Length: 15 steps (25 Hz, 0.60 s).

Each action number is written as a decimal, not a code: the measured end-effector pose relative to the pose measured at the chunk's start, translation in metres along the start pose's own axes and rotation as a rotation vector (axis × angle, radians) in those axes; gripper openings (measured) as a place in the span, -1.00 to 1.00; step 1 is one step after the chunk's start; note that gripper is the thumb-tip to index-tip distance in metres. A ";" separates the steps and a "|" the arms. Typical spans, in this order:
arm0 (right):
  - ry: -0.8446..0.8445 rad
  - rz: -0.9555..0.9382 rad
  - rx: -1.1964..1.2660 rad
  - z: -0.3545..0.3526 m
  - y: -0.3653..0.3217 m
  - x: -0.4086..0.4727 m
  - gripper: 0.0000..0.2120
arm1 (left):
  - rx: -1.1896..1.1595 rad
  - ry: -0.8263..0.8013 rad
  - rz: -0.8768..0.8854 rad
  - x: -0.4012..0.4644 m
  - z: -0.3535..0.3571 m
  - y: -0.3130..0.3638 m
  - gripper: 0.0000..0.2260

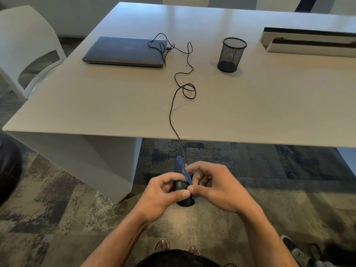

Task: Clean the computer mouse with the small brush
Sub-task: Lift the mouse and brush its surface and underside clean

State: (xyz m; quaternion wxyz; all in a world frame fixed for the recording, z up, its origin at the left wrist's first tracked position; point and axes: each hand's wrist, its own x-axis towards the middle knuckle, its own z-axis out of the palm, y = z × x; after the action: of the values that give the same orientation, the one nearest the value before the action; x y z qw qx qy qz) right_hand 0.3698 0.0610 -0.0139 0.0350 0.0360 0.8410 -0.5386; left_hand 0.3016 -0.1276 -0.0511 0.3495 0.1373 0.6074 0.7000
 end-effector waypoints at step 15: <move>0.389 0.136 0.602 -0.030 0.015 0.054 -0.89 | -0.026 -0.047 -0.031 0.000 -0.005 -0.002 -0.13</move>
State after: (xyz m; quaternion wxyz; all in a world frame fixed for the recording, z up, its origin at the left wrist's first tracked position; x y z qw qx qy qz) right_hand 0.3167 0.0960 -0.0199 -0.1020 0.2024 0.6315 -0.7415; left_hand 0.2989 -0.1313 -0.0541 0.3765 0.1397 0.5918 0.6989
